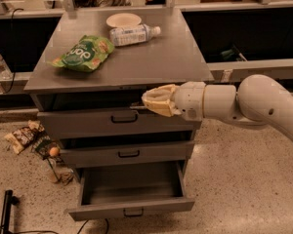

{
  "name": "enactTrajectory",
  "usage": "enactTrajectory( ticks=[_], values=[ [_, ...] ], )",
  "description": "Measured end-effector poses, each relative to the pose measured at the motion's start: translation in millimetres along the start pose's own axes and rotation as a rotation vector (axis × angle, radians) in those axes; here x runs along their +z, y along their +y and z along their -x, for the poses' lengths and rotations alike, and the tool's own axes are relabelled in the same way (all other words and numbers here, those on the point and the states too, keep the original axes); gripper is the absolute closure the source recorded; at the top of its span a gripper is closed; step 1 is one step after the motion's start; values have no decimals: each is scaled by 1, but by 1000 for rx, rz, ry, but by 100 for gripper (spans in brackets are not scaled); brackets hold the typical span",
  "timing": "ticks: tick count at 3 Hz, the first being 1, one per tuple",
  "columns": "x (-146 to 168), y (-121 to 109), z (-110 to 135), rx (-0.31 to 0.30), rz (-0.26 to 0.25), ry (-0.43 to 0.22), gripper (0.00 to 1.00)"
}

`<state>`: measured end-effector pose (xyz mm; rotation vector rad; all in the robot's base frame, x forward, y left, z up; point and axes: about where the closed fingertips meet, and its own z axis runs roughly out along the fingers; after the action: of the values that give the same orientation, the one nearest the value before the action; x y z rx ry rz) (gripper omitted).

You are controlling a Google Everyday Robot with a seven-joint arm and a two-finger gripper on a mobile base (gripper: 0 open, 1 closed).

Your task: Place rxbar chocolate into bottom drawer

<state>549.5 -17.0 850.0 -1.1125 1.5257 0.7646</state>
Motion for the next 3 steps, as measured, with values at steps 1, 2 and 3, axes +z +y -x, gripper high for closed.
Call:
enactTrajectory(
  ticks=[1, 2, 3],
  values=[
    [7, 5, -17, 33, -17, -13, 100],
    [42, 33, -90, 146, -63, -114, 100],
    [73, 42, -144, 178, -89, -160, 100]
  ],
)
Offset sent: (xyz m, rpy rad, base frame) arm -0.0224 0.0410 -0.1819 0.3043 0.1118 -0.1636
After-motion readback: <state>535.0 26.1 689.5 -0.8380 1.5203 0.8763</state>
